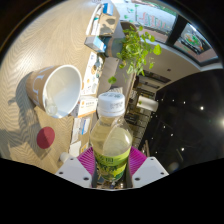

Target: Pour water

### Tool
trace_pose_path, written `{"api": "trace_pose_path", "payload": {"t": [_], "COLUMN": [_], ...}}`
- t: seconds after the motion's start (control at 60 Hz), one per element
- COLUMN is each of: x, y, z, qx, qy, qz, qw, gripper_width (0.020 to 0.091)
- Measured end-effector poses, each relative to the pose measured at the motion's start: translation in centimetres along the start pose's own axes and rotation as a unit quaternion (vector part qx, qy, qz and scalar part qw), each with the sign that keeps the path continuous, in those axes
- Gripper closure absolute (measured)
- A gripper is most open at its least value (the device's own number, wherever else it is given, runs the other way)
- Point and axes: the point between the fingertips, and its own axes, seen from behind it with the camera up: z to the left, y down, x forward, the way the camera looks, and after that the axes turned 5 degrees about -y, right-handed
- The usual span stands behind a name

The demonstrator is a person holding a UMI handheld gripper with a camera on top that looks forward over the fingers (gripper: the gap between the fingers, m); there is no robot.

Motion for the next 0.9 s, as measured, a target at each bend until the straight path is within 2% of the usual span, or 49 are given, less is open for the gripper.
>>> {"api": "trace_pose_path", "payload": {"t": [0.133,0.233,0.35,0.5,0.6,0.9], "x": [-1.4,-1.8,-1.5,-0.3,0.9,4.7], "y": [0.6,1.8,2.9,2.1,1.3,0.1], "z": [-1.9,-2.3,-1.4,2.2,5.3,12.8], "qx": [0.157,0.294,0.443,0.588,0.633,0.667], "qy": [-0.006,-0.045,-0.095,-0.178,-0.213,-0.27], "qz": [-0.051,-0.084,-0.116,-0.157,-0.168,-0.169], "qw": [0.986,0.951,0.884,0.773,0.725,0.673], "gripper_width": [0.0705,0.0705,0.0705,0.0706,0.0704,0.0704]}}
